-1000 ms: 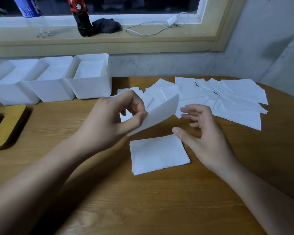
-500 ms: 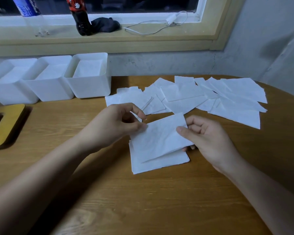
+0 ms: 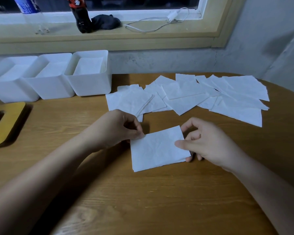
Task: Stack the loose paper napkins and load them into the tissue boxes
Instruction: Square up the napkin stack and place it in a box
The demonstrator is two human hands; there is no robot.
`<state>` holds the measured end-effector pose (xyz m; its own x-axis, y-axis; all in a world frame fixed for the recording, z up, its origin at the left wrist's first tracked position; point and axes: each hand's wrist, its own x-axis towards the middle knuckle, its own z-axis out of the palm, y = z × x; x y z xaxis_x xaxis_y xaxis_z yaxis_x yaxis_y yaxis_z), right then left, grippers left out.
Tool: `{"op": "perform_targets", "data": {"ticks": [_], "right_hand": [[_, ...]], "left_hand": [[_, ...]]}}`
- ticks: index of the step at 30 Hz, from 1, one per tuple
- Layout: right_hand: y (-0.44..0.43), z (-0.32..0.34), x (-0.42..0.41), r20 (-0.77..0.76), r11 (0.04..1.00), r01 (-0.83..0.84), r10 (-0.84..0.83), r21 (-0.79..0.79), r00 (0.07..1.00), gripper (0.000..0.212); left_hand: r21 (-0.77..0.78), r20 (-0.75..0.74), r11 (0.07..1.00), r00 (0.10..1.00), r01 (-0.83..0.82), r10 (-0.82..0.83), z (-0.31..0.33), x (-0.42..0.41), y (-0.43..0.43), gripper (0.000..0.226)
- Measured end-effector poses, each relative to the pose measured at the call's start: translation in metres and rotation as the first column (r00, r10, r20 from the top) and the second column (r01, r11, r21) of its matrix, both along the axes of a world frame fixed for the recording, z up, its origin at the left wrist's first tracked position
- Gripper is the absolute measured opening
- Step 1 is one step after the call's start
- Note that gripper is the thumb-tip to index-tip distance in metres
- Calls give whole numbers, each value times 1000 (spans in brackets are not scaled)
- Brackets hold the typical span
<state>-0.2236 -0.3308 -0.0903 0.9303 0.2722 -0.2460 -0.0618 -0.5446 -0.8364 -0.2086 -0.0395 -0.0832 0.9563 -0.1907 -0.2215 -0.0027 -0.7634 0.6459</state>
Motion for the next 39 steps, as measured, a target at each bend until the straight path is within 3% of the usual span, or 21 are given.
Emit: {"op": "perform_targets", "data": {"ticks": [10,16,20,23,26,33,39], "right_hand": [[2,-2,-1,67,994,-1,8,-110,998,40],[-2,-3,0,188,956,-40,98,-291,977,57],[-8,-8,5,313,978,0,67,-209,947,34],[-7,-16,6,371,992,20,29,-127,928,21],[-5,-20,6,388,995,17,21,-94,921,15],[-5,-25,8,401,994,10,36,-112,916,10],[-5,-26,9,398,994,2,42,-110,917,9]], "left_hand": [[92,78,996,997,20,-27,-9,1,0,14],[105,112,994,993,32,-44,-11,1,0,17],[110,265,993,964,-52,22,-13,5,5,17],[115,458,981,884,-159,90,-20,11,12,14],[83,547,970,824,-228,147,-31,21,22,12],[142,490,915,830,-377,266,-48,41,45,43],[19,418,920,839,-392,349,-38,40,43,29]]}}
